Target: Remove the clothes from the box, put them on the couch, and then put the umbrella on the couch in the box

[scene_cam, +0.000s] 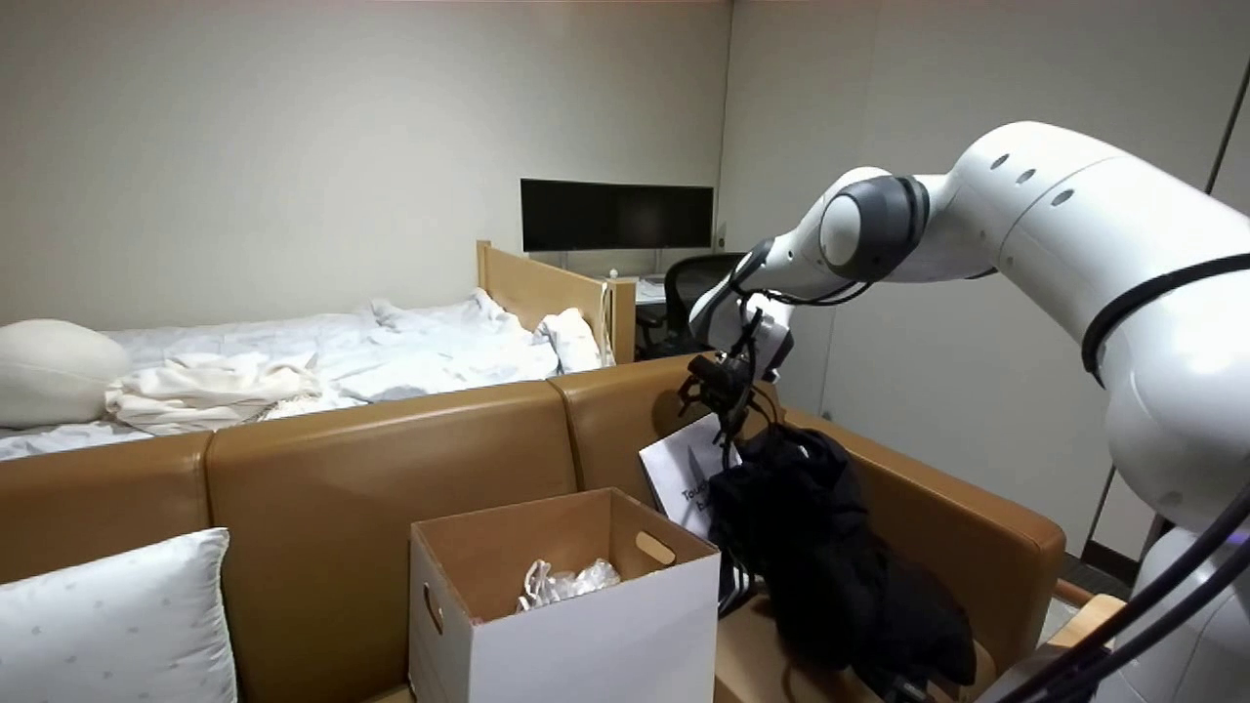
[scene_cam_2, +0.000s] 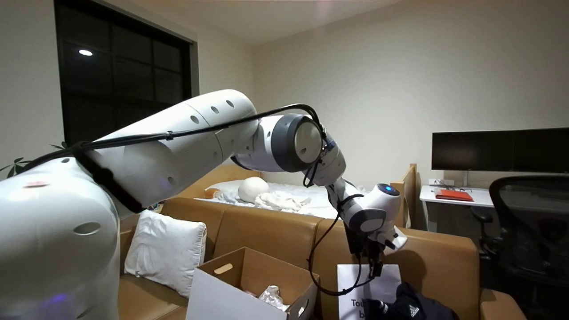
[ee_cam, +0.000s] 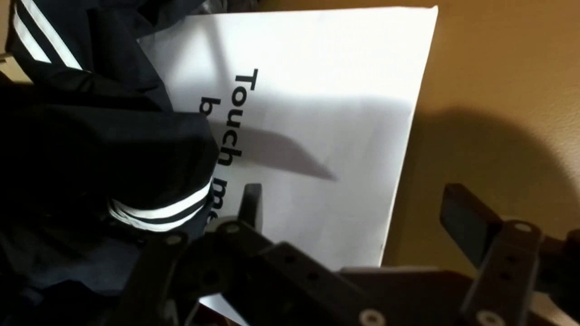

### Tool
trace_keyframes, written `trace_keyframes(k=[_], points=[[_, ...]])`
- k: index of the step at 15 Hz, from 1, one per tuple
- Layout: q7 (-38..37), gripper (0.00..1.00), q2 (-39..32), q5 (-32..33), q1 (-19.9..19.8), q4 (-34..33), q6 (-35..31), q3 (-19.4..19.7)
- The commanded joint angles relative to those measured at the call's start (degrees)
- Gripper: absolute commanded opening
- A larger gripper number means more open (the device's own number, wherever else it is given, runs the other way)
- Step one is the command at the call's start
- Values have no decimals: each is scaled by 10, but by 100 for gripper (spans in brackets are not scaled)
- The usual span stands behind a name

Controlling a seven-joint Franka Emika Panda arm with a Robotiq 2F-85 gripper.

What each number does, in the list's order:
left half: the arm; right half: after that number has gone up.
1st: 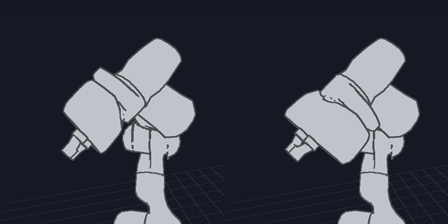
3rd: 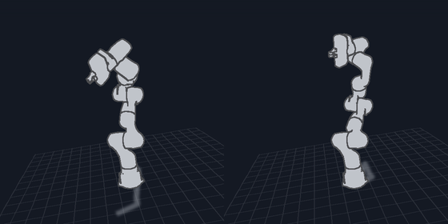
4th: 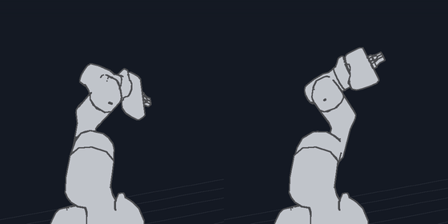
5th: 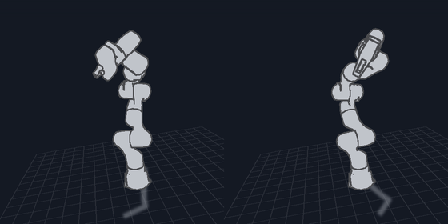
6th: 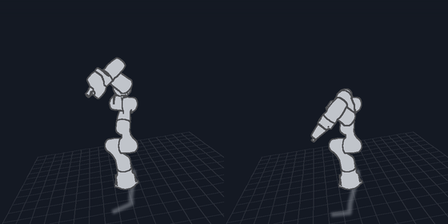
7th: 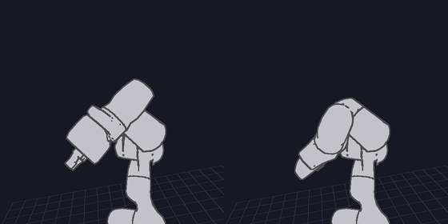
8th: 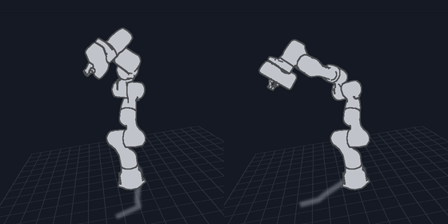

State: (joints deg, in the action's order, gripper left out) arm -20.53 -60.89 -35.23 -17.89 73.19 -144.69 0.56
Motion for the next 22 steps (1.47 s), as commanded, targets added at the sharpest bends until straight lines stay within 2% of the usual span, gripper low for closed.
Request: trace_keyframes(k=[1, 6, 7, 9, 11, 14, 18, 22], points=[[-21, 100, -60, 14, 5, -56, -8, 14], [-47, 100, -112, 29, 12, -108, 14, 27], [-78, 100, -112, 48, 22, -113, 43, 44], [-111, 100, -110, 71, 21, -129, 89, 48], [-124, 100, -102, 72, 14, -151, 113, 33], [-130, 100, -107, 66, 10, -192, 123, 18], [-119, 100, -133, 69, 12, -233, 97, 4], [-145, 100, -161, 84, 15, -258, 114, 18]])
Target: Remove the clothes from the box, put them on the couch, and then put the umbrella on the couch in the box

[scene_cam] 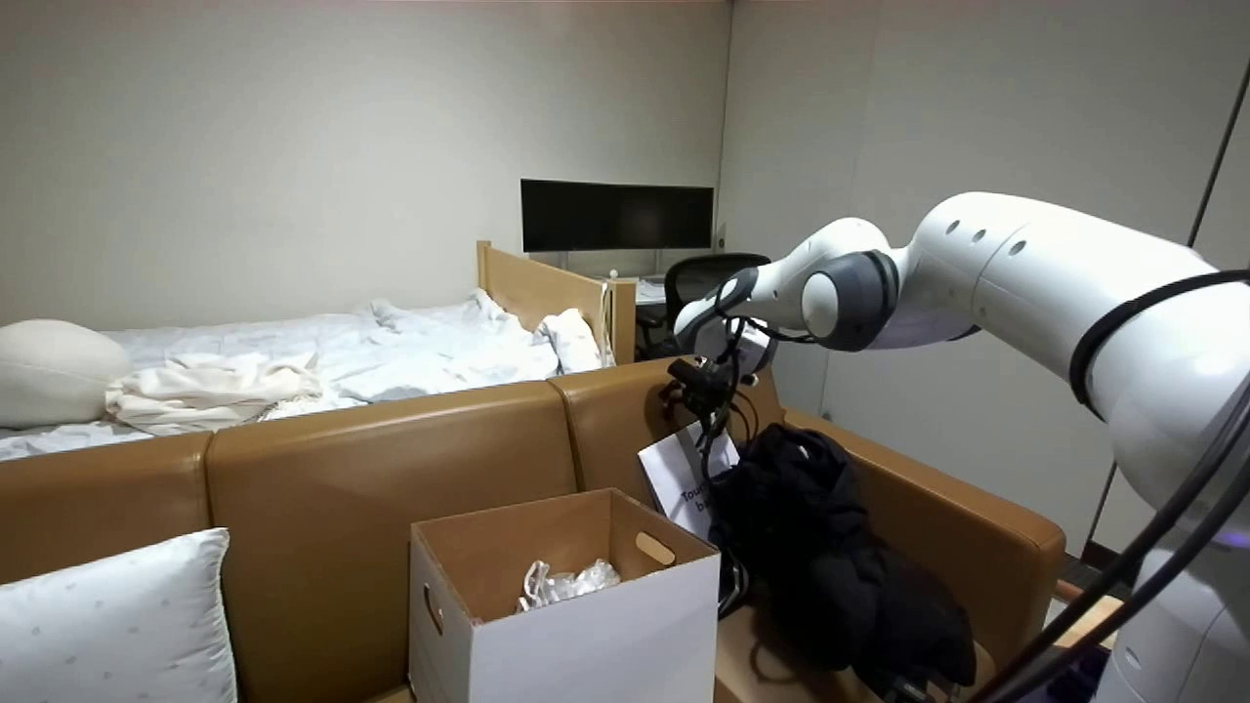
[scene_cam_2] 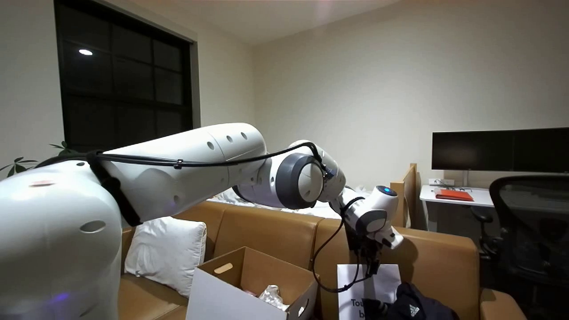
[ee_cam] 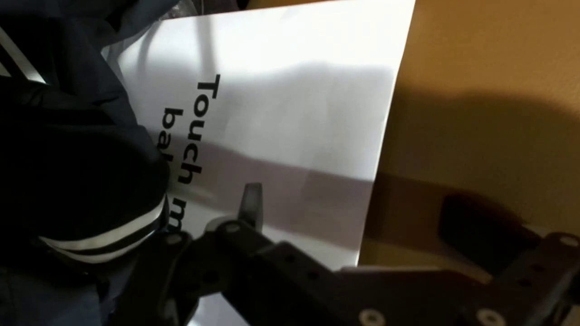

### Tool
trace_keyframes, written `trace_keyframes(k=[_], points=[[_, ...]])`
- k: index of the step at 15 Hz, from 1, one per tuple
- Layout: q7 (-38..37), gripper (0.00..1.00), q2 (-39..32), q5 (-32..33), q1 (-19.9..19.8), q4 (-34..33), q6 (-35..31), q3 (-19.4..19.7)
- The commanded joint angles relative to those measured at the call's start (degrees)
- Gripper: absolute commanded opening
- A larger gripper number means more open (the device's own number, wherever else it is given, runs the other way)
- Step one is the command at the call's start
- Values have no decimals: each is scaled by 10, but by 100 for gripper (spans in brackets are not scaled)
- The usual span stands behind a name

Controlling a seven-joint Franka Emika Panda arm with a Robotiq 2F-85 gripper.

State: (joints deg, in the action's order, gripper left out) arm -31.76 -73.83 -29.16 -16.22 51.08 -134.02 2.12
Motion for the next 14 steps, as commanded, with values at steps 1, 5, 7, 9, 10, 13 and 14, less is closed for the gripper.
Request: trace_keyframes(k=[1, 5, 7, 9, 10, 13, 14], points=[[-41, 100, -35, 30, -2, -40, 15, 8], [-61, 100, -30, 28, 2, -34, 34, 41], [-83, 100, -22, 32, 4, -26, 47, 66], [-97, 100, -25, 31, 1, -21, 62, 84], [-100, 100, -28, 31, 0, -20, 72, 93], [-114, 100, -35, 30, -1, -18, 115, 112], [-110, 100, -36, 28, -3, -18, 136, 112]])
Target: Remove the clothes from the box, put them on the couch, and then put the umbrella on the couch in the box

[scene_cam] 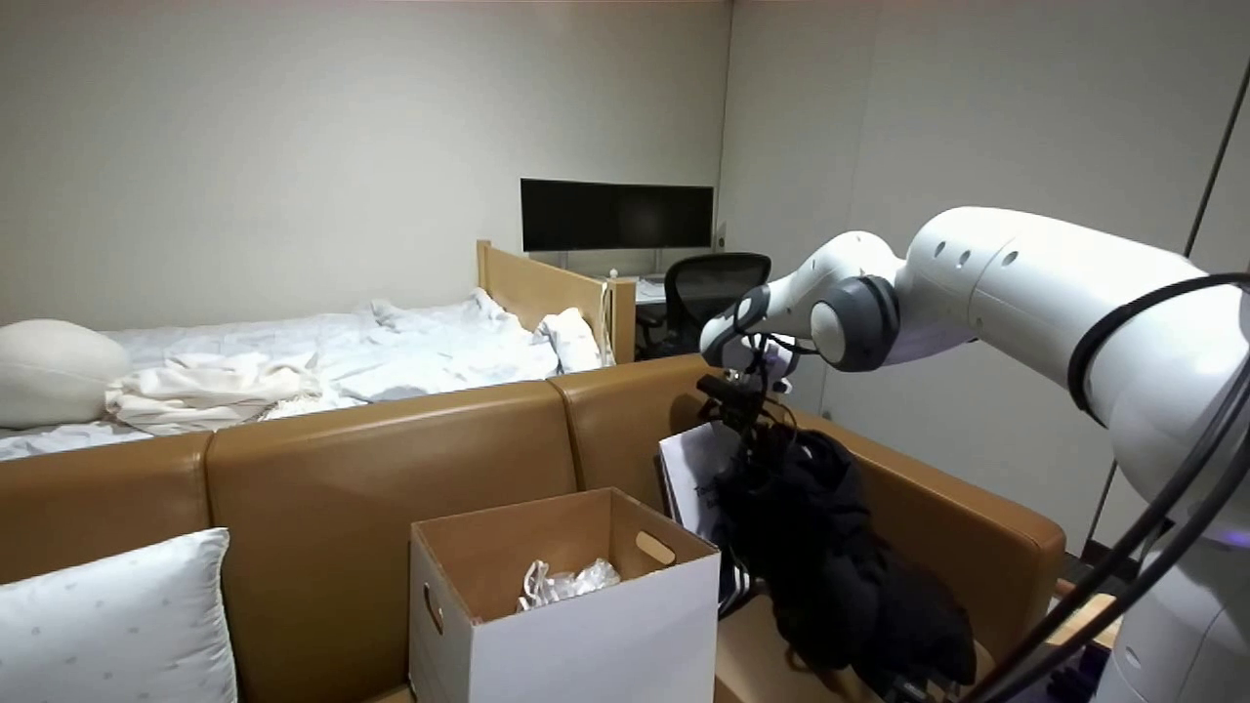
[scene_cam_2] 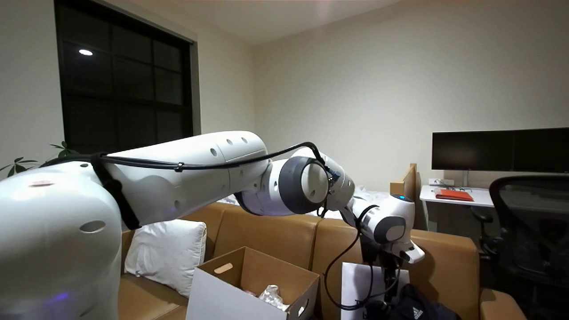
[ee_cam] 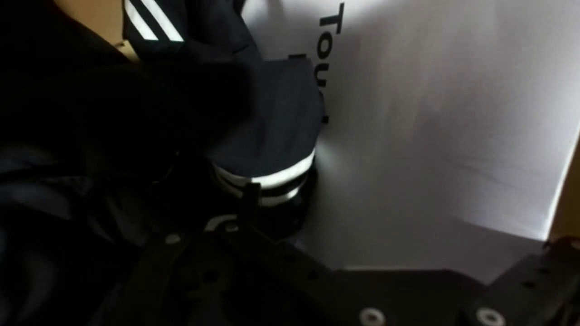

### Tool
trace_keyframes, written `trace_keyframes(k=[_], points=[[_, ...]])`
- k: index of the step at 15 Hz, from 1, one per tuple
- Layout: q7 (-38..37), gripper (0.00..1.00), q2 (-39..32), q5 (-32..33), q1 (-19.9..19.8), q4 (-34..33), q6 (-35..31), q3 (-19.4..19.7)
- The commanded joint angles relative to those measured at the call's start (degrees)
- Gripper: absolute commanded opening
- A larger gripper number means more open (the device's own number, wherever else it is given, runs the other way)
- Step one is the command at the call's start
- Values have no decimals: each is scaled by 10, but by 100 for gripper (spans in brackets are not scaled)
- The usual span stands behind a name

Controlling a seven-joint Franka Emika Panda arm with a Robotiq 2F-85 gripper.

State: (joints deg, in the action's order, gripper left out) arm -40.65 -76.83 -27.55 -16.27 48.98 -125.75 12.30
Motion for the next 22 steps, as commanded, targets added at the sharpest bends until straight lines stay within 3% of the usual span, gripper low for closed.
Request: trace_keyframes(k=[1, 2, 6, 13, 22], points=[[-13, 91, -7, 8, -6, 3, 70, 8], [-8, 73, -8, 5, -8, 3, 89, 3], [0, 48, -6, 0, -7, -10, 130, -3], [1, 2, -2, 0, -2, -37, 131, -3], [7, 0, 17, 7, 19, -38, 124, 11]])
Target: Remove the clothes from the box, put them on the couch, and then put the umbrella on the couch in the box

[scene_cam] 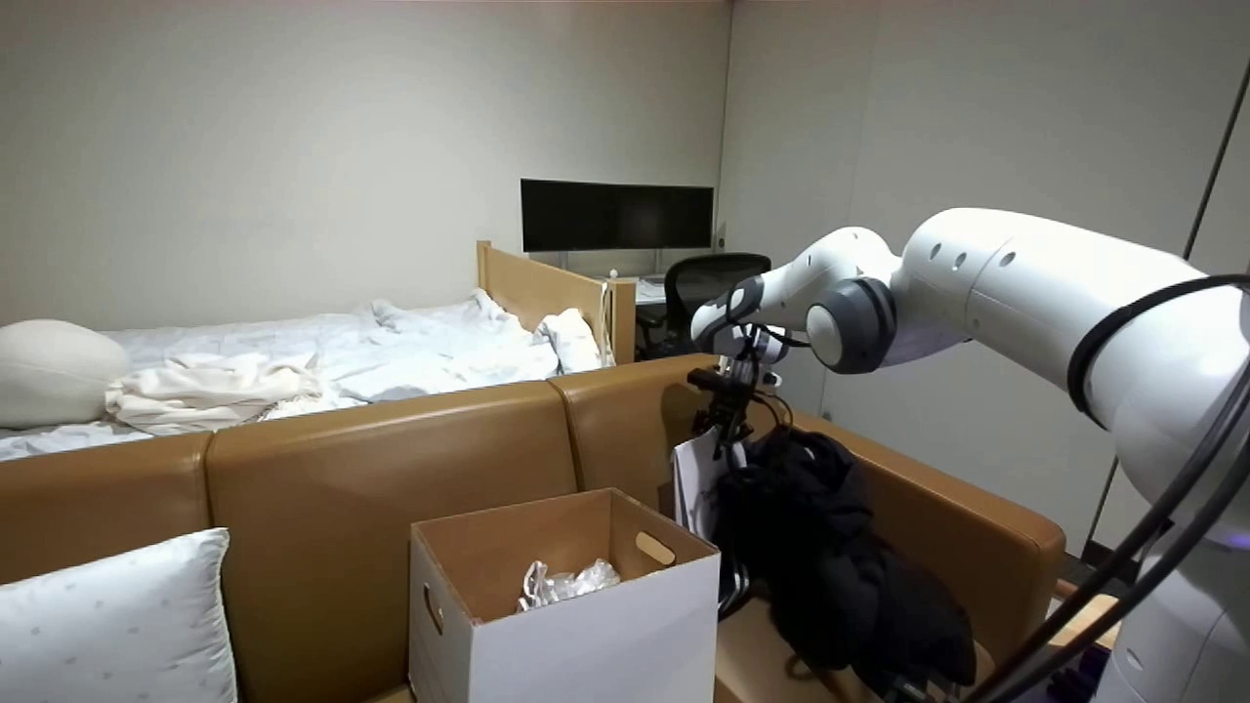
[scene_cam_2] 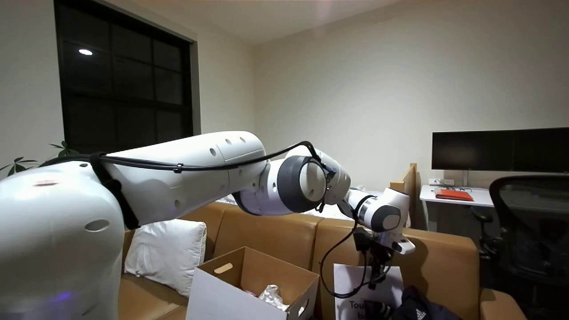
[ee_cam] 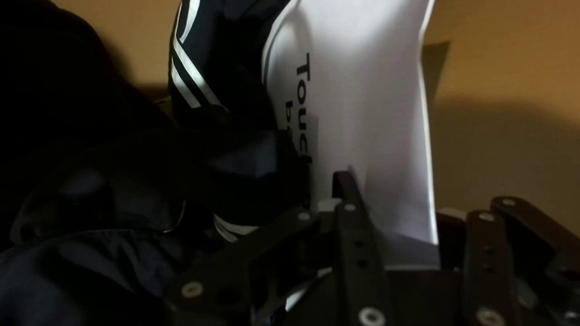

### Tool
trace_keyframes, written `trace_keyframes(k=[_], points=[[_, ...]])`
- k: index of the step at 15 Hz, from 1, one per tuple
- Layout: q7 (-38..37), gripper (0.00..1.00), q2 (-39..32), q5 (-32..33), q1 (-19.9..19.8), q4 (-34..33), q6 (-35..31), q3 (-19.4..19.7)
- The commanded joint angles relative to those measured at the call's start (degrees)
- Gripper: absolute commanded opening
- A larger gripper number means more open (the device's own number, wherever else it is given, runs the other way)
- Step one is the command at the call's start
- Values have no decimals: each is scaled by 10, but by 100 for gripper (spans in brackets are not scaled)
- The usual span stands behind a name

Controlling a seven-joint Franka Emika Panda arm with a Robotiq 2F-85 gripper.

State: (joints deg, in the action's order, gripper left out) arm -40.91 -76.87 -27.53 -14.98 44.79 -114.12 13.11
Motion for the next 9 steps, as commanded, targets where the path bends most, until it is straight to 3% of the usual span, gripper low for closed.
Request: trace_keyframes(k=[1, 5, 9], points=[[8, 0, 22, 8, 9, 0, 12, 5], [4, 0, 58, 6, 25, -39, 91, -2], [-34, 0, 100, 14, 50, -98, 270, 5]])
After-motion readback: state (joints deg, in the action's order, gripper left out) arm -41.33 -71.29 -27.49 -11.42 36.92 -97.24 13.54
